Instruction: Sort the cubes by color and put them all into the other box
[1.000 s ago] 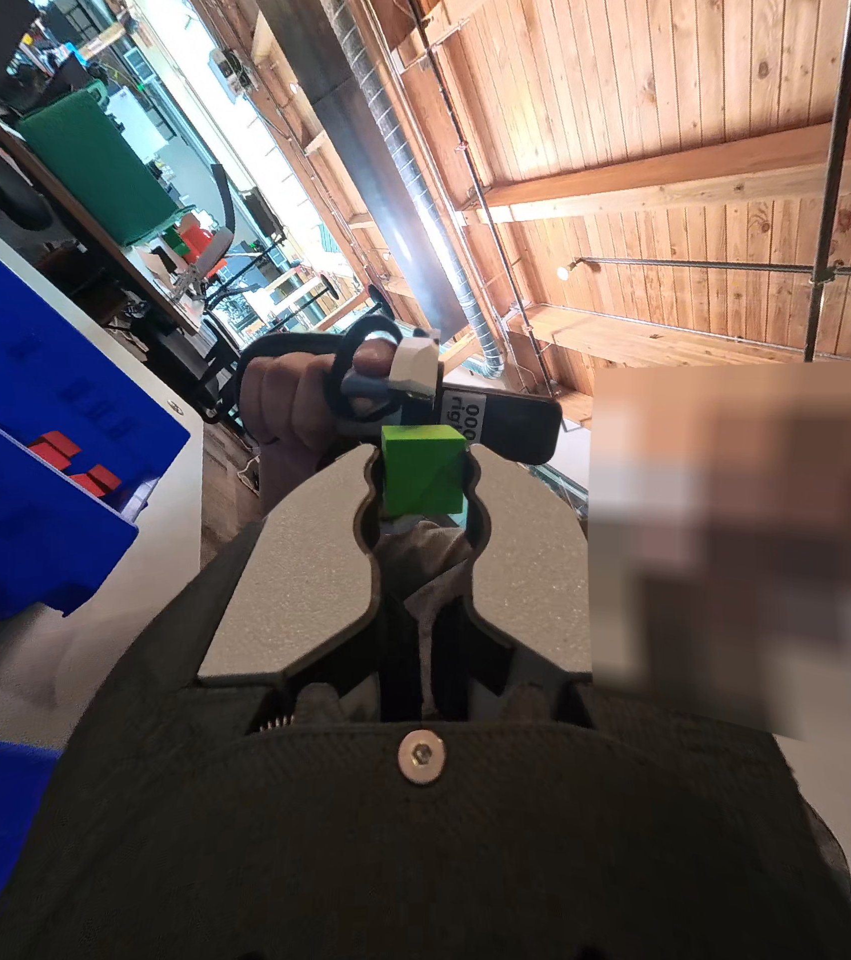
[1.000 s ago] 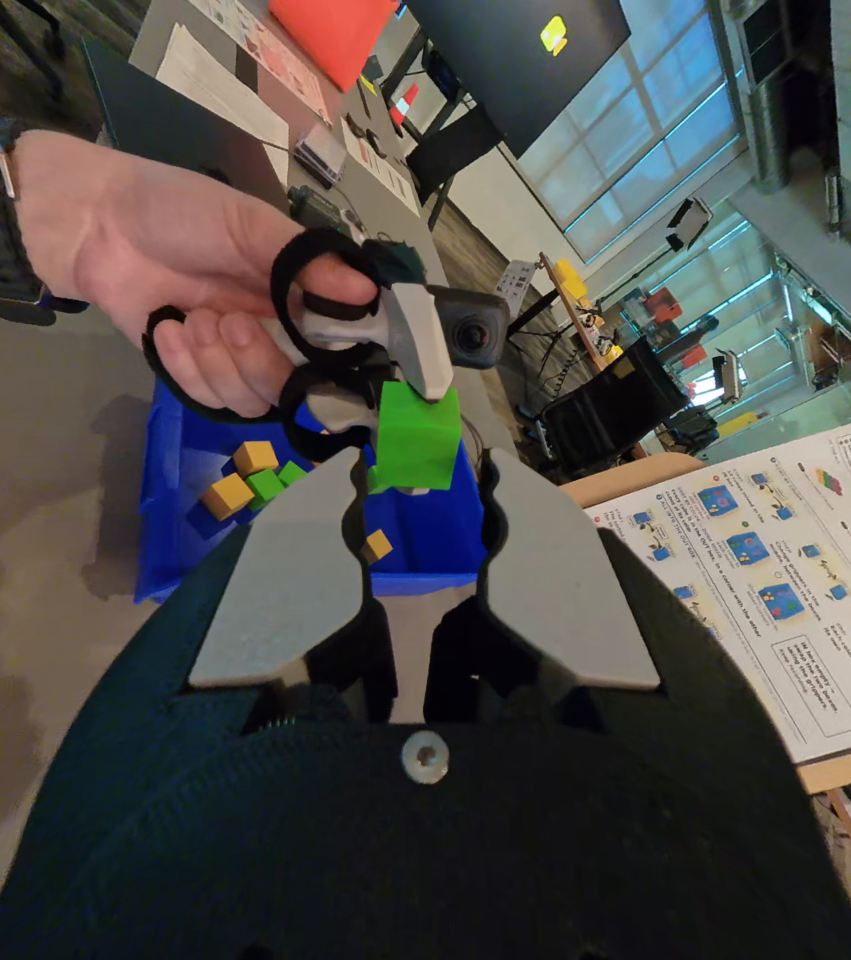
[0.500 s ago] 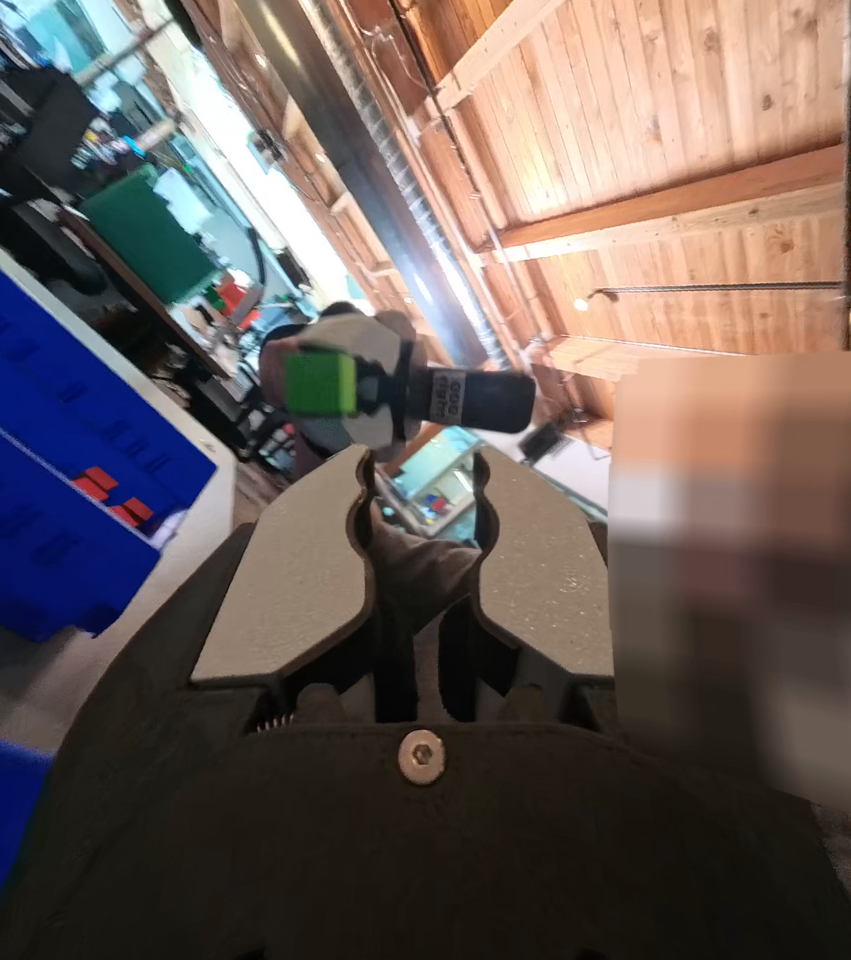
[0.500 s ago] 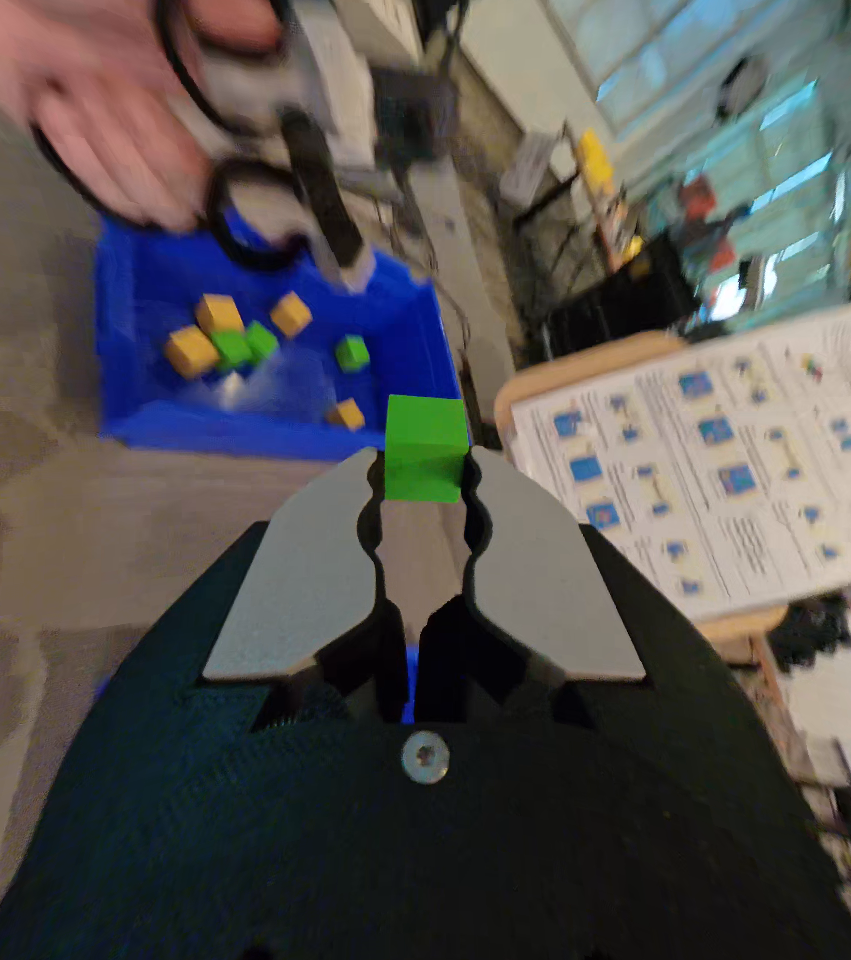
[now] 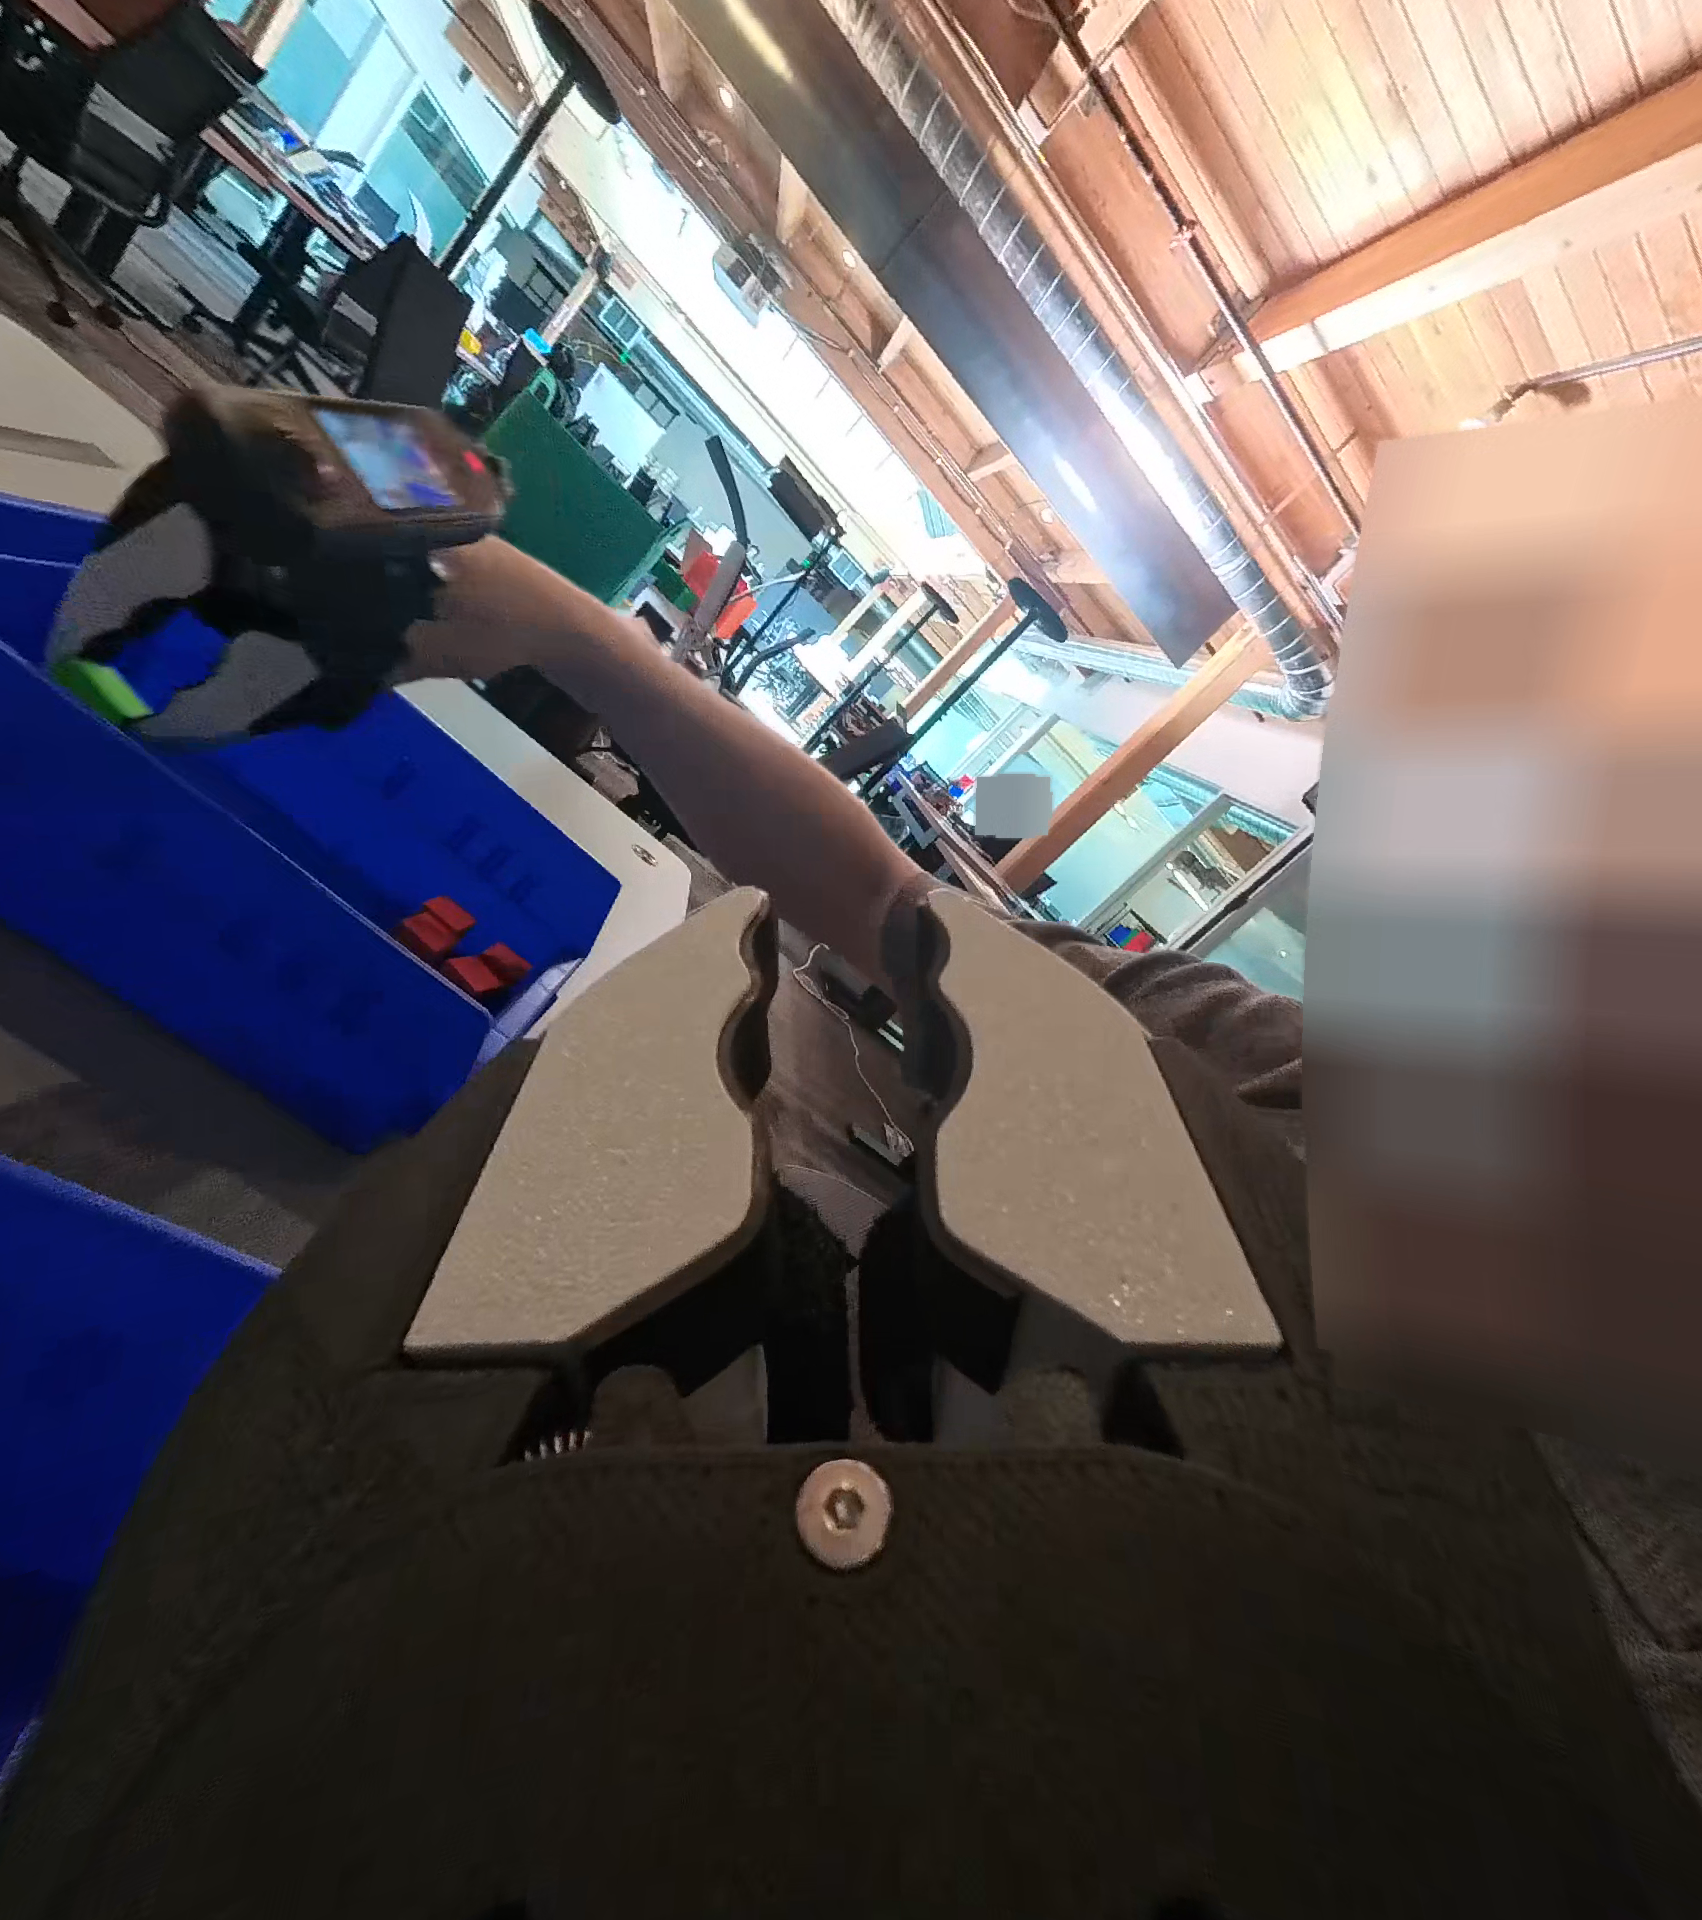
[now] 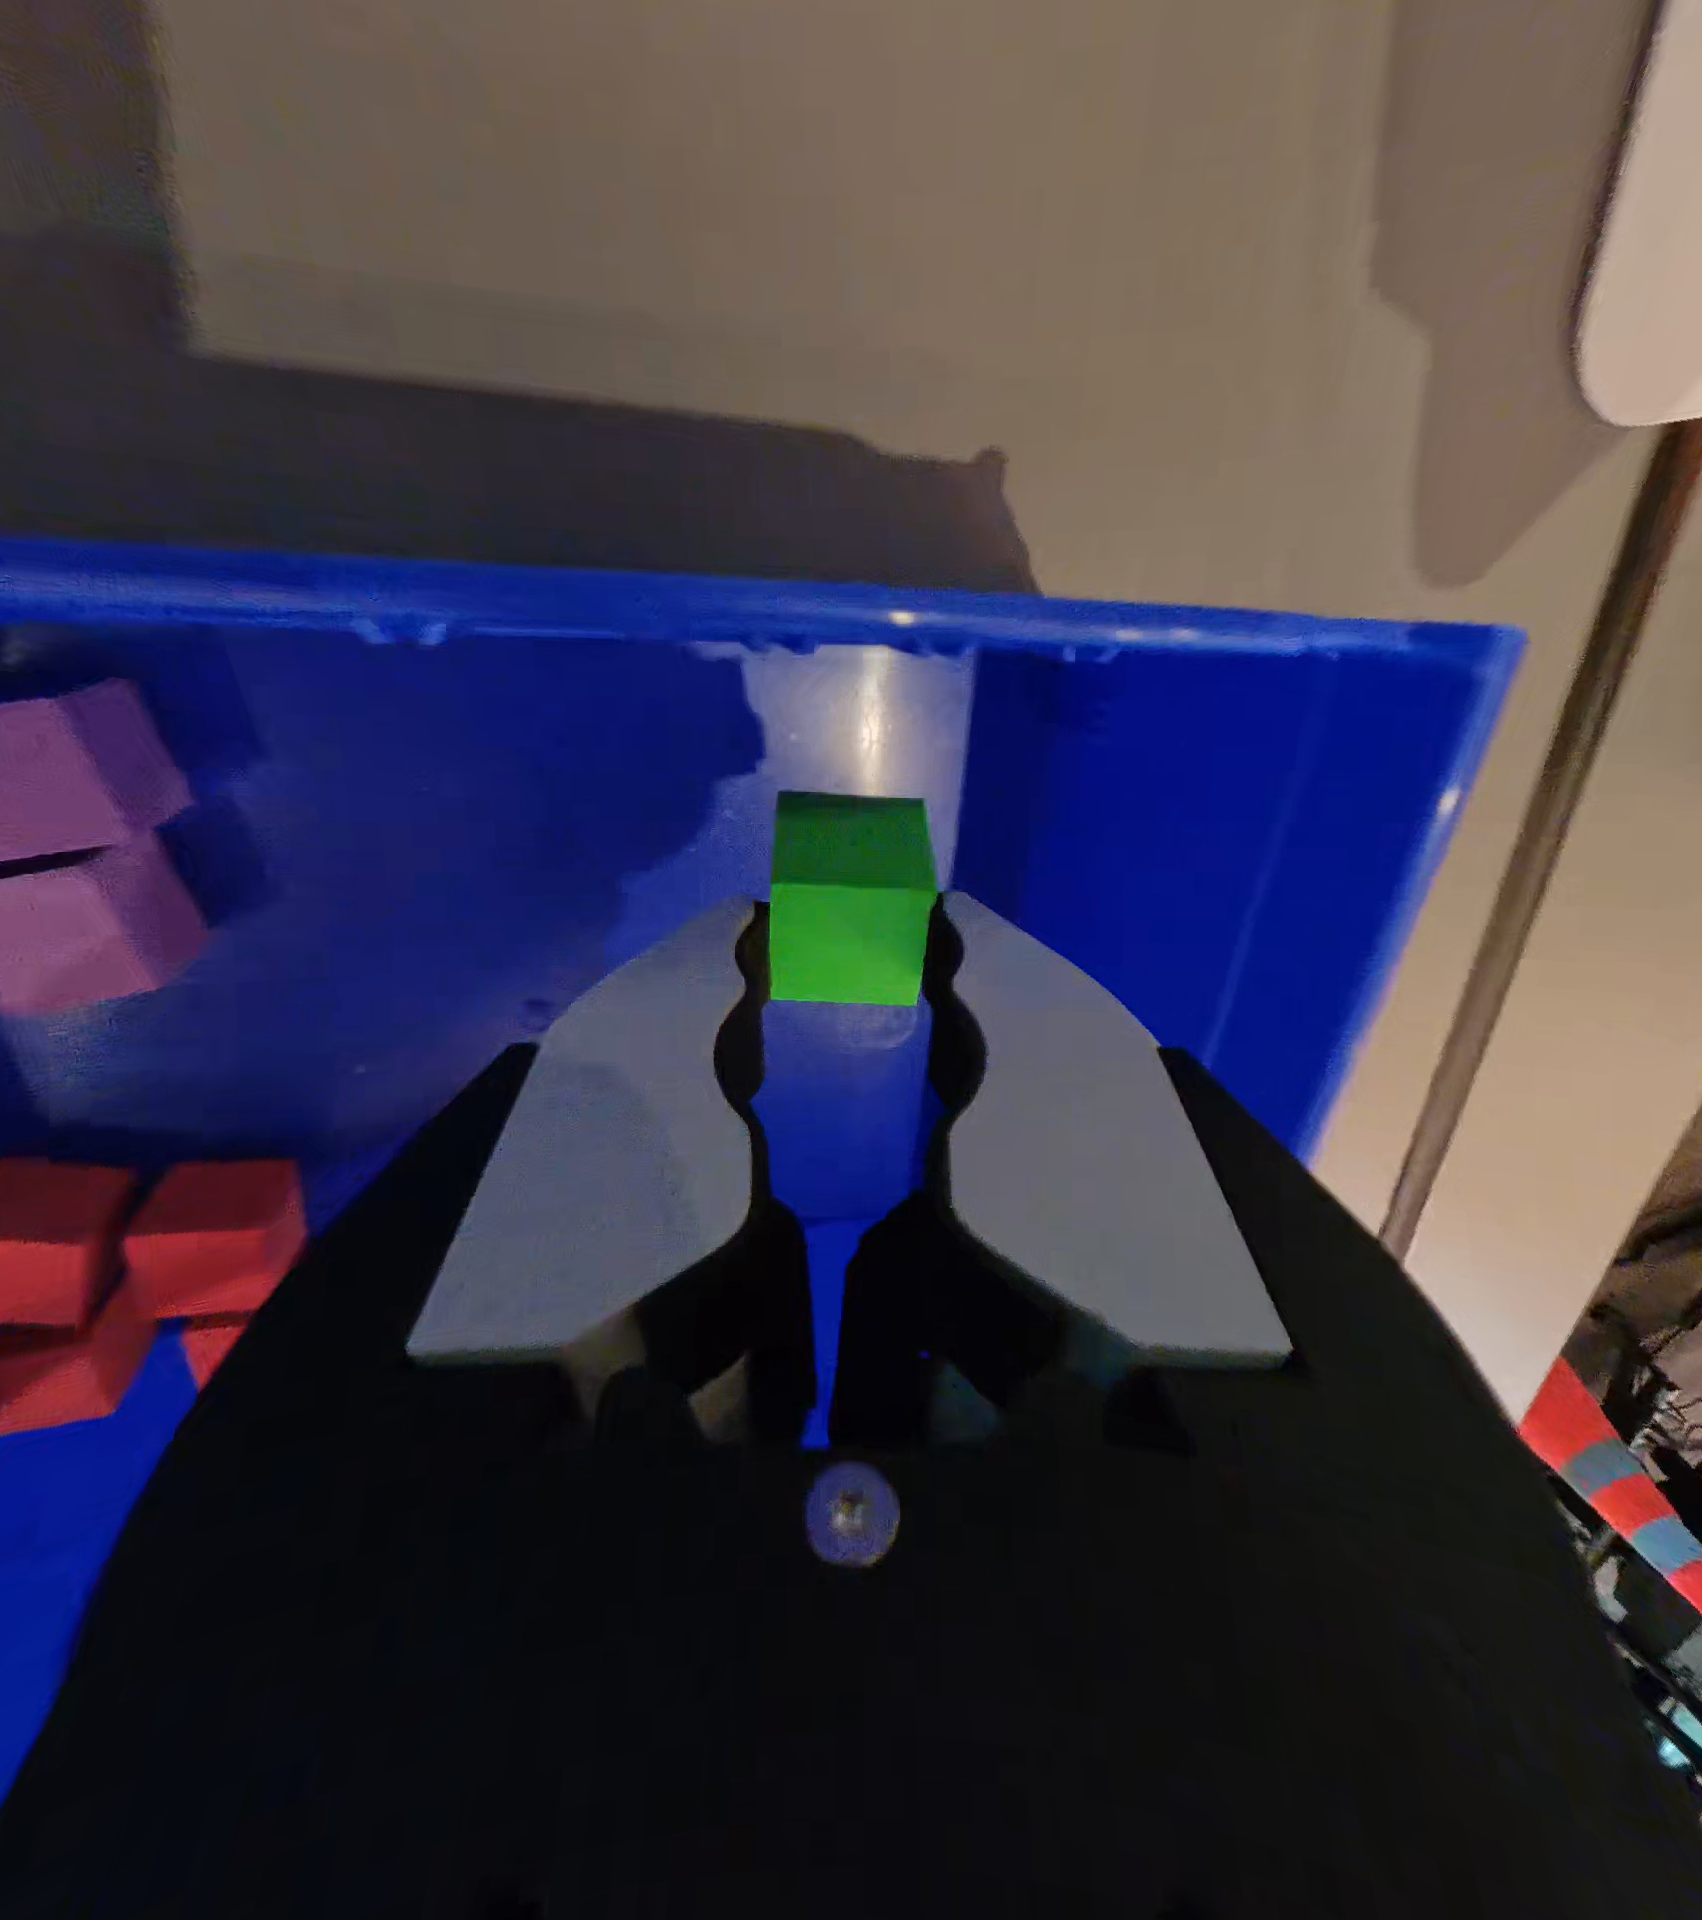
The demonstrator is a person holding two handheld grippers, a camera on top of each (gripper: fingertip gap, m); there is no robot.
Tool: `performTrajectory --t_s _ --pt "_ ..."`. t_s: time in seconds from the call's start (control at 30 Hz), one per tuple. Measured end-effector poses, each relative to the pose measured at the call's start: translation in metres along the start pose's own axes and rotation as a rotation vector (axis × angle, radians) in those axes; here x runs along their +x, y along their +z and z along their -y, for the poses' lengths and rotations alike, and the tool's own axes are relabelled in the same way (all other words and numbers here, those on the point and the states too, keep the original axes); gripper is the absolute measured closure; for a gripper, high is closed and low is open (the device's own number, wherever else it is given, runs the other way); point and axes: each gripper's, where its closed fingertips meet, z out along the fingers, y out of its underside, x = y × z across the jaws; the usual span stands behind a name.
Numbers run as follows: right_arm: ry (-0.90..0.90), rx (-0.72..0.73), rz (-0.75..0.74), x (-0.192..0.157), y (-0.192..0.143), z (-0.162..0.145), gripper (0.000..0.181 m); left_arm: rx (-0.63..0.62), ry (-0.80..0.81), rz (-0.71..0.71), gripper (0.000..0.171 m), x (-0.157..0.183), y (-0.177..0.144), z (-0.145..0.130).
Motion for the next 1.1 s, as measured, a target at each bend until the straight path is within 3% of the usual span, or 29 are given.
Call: performTrajectory --t_s 0.33,0.6,0.77,0.87,0.97,1.1 --pt "0.039 -0.003 0.109 0.024 0.047 -0.003 0.152 0.046 0.019 0.01 0.146 0.0 -0.02 0.01" --pt "0.026 -0.012 0.152 0.023 0.057 0.007 0.152 0.038 0.026 0.015 0.147 0.0 -0.02 0.011" --pt "0.07 -0.01 0.163 0.021 0.059 0.009 0.136 0.032 0.035 0.022 0.146 0.002 -0.019 0.01" --pt "0.079 -0.022 0.159 0.021 0.057 0.006 0.137 0.032 0.043 0.033 0.146 0.002 -0.021 0.011" --pt "0.093 -0.016 0.154 0.017 0.045 -0.001 0.137 -0.004 0.054 0.136 0.146 -0.014 -0.024 0.009" --pt "0.107 0.004 0.1 0.011 0.02 -0.014 0.136 -0.163 0.105 0.57 0.14 -0.082 -0.054 0.005"
